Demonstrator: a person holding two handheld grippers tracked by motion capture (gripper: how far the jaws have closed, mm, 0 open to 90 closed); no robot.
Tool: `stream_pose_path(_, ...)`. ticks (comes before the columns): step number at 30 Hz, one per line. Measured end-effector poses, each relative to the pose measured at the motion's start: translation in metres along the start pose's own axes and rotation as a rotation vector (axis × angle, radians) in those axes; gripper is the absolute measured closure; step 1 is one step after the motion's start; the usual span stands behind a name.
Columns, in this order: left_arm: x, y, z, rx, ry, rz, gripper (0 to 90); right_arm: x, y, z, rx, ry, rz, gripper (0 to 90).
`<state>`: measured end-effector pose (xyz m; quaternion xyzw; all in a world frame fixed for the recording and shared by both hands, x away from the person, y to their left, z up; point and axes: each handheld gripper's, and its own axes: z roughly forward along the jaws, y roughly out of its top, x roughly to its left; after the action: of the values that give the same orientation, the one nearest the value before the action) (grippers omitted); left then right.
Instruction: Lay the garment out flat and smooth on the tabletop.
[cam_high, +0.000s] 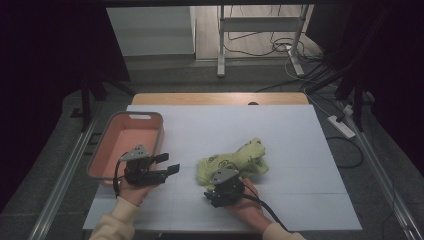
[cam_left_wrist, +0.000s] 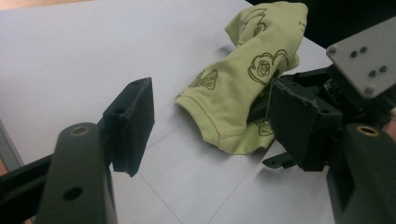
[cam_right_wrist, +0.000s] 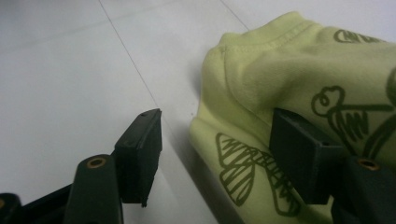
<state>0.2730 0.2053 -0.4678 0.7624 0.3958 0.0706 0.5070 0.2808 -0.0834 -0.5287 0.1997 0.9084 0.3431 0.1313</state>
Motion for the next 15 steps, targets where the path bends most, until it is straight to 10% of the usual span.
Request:
stream_pose_path(8, 0.0, -0.0002, 0.0002, 0.001, -0.001, 0.001, 32.6, 0.0004, 0.0014, -0.0009, 0.021, -0.075, -0.042, 59.7)
stream_pose_path(15, -0.0001, -0.0002, 0.0007, 0.002, 0.0, 0.0, 32.5, -0.0073, 0.0028, -0.0074, 0.029, -0.039, -0.006, 81.9)
